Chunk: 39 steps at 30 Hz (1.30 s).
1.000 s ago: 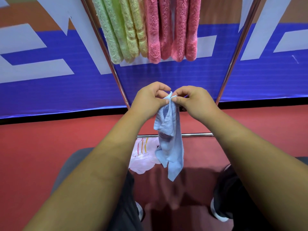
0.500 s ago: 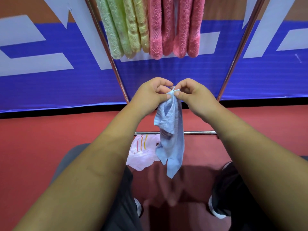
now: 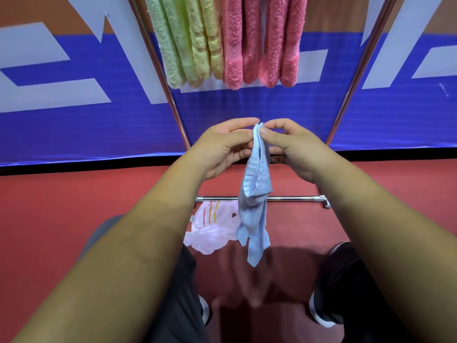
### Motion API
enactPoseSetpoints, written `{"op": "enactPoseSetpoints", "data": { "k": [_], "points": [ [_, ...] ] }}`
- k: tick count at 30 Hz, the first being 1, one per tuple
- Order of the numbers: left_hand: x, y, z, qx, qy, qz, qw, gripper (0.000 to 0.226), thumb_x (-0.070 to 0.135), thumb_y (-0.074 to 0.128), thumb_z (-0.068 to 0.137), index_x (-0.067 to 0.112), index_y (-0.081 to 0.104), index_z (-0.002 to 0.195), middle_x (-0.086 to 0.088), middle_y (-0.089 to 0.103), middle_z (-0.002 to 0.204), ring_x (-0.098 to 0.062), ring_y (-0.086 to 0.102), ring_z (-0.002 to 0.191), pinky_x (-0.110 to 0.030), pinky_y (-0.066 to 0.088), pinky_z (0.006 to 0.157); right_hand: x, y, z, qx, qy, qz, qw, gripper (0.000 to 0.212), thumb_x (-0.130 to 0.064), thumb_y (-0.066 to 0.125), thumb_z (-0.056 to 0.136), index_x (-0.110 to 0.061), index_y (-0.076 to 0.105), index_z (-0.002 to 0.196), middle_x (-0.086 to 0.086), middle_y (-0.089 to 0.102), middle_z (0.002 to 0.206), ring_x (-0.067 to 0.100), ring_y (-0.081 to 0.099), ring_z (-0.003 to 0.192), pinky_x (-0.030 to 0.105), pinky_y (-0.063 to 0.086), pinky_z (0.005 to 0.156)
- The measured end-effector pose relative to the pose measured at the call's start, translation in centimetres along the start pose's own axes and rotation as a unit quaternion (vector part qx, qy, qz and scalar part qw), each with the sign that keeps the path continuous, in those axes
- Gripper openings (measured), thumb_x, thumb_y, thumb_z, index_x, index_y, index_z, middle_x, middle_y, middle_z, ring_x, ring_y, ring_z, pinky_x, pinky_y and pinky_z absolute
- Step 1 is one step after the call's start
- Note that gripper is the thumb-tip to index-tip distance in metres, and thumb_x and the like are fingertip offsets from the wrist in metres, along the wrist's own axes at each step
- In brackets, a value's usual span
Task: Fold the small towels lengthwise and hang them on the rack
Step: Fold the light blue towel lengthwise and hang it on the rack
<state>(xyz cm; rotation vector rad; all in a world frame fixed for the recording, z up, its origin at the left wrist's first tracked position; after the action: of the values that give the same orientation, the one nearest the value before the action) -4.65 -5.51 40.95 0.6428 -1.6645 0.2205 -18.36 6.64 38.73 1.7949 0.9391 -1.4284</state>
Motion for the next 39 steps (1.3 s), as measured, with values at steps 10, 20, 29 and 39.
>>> {"op": "enactPoseSetpoints", "data": {
  "k": [10, 20, 29, 39],
  "points": [
    [0.4, 0.8, -0.5, -0.067, 0.039, 0.059, 0.995, 0.019, -0.001, 0.069, 0.099, 0.006, 0.074, 0.115, -0.017, 0.077, 0.112, -0.029, 0.073, 0.102, -0.036, 0.06, 0.094, 0.3, 0.5, -1.0, -0.085, 0.068, 0.003, 0.994, 0.038, -0.051, 0.078, 0.094, -0.021, 0.067, 0.113, -0.004, 0.08, 0.096, 0.011, 0.076, 0.089, 0.035, 0.053, 0.094],
    [2.2, -0.2, -0.2, 0.071, 0.158, 0.199, 0.964, 0.008, 0.006, 0.078, 0.092, 0.01, 0.075, 0.098, 0.006, 0.069, 0.084, -0.004, 0.059, 0.076, -0.017, 0.048, 0.071, -0.4, 0.7, -0.2, -0.005, 0.038, -0.03, 0.999, 0.049, -0.041, 0.072, 0.082, -0.028, 0.073, 0.13, 0.0, 0.08, 0.12, 0.023, 0.074, 0.118, 0.042, 0.056, 0.102],
    [2.3, -0.8, 0.0, 0.087, 0.16, 0.207, 0.961, 0.012, 0.011, 0.082, 0.088, 0.013, 0.07, 0.09, -0.005, 0.06, 0.079, -0.016, 0.053, 0.078, -0.032, 0.046, 0.073, -0.3, 1.2, -0.8, 0.009, 0.03, -0.128, 0.991, 0.043, -0.025, 0.063, 0.075, -0.034, 0.073, 0.116, -0.001, 0.078, 0.12, 0.022, 0.072, 0.119, 0.048, 0.058, 0.107],
    [3.2, -2.8, 0.4, 0.155, 0.183, 0.23, 0.943, 0.02, 0.017, 0.087, 0.084, 0.019, 0.068, 0.082, 0.005, 0.059, 0.072, -0.009, 0.053, 0.069, -0.025, 0.045, 0.066, 2.5, -1.2, -0.2, 0.119, 0.141, -0.191, 0.964, 0.012, -0.009, 0.058, 0.1, -0.019, 0.066, 0.101, 0.012, 0.071, 0.099, 0.026, 0.069, 0.078, 0.033, 0.06, 0.062]
  ]
}}
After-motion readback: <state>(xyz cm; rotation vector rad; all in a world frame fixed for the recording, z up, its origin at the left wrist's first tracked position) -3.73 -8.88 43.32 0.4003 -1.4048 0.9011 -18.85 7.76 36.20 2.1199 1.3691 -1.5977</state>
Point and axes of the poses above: each hand's wrist, its own z-axis towards the middle knuckle, its own y-axis out of the palm, x = y × z, the point moved 4 cm from there along z, towards the middle knuckle
